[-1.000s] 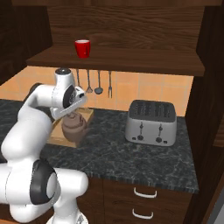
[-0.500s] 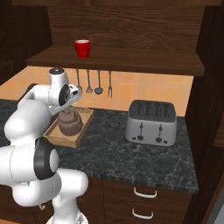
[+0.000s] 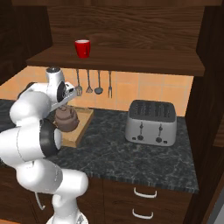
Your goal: Pick the kettle from the counter and place it on the tray. Then pick the mug from the cabinet and place it on the tray. Then close the cabinet doors.
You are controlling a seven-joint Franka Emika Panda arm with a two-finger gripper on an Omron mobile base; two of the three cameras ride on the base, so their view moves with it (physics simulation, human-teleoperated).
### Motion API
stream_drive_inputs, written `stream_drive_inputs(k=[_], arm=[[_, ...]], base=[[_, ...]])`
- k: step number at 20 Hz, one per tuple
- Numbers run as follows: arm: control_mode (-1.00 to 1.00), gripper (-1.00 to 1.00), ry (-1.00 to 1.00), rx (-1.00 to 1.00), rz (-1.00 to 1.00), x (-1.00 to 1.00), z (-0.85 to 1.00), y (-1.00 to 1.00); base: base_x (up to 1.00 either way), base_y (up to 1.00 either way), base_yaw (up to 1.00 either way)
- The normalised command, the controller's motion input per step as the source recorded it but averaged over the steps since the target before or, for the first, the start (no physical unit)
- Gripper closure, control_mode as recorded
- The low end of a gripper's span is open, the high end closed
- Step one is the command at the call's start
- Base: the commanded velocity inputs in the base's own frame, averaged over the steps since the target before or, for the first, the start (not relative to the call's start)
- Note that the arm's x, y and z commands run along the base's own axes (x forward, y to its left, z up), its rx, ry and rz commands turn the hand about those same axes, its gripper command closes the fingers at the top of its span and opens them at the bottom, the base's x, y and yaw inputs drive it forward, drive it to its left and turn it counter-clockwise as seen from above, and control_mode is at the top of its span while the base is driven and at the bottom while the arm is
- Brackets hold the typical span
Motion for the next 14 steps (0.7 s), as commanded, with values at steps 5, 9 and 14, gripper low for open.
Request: stream_drive_inputs(k=[5, 9, 14], arm=[[-1.0, 1.0, 0.0, 0.0, 0.0, 0.28, -0.27, 0.04], [-1.0, 1.0, 0.0, 0.0, 0.0, 0.34, -0.19, 0.02], [-1.0, 1.0, 0.0, 0.0, 0.0, 0.47, -0.17, 0.03]], base=[[0.0, 0.0, 0.0], [0.0, 0.0, 0.0], [0.0, 0.0, 0.0]])
